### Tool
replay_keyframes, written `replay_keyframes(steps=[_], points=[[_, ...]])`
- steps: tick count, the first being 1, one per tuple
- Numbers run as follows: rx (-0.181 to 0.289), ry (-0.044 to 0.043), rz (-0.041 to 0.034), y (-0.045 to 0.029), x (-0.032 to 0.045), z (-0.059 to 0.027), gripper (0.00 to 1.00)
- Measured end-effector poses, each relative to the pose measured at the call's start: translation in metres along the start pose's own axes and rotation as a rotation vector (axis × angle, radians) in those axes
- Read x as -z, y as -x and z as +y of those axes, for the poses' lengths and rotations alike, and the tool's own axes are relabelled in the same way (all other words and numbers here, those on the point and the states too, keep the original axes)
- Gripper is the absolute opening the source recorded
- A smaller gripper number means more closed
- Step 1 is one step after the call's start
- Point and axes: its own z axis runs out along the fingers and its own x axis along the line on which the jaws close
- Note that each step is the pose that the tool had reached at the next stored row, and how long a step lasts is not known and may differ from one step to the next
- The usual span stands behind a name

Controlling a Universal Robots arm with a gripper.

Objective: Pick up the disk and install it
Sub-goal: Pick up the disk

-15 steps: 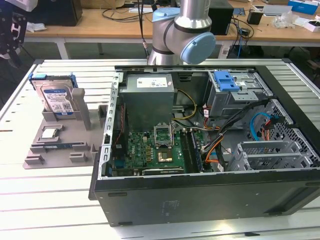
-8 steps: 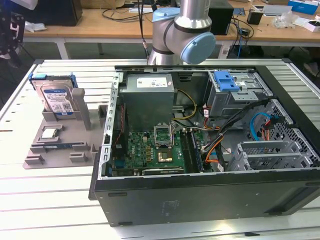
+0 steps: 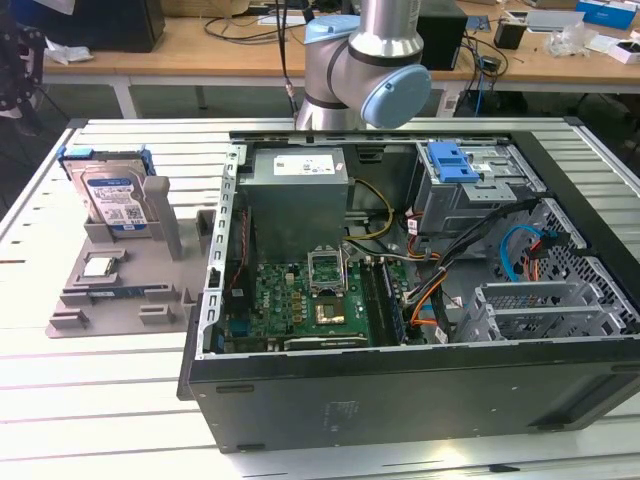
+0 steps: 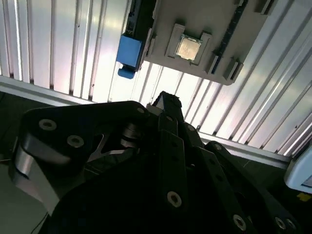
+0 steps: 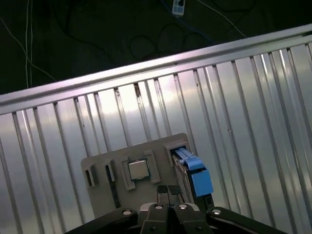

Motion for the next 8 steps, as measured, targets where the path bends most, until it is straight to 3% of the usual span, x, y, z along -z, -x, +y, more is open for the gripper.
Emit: replay_keyframes(steps=[8], points=[[0.134,0.0032,0.0046,0.0000,0.0000,0.0000,0.11]])
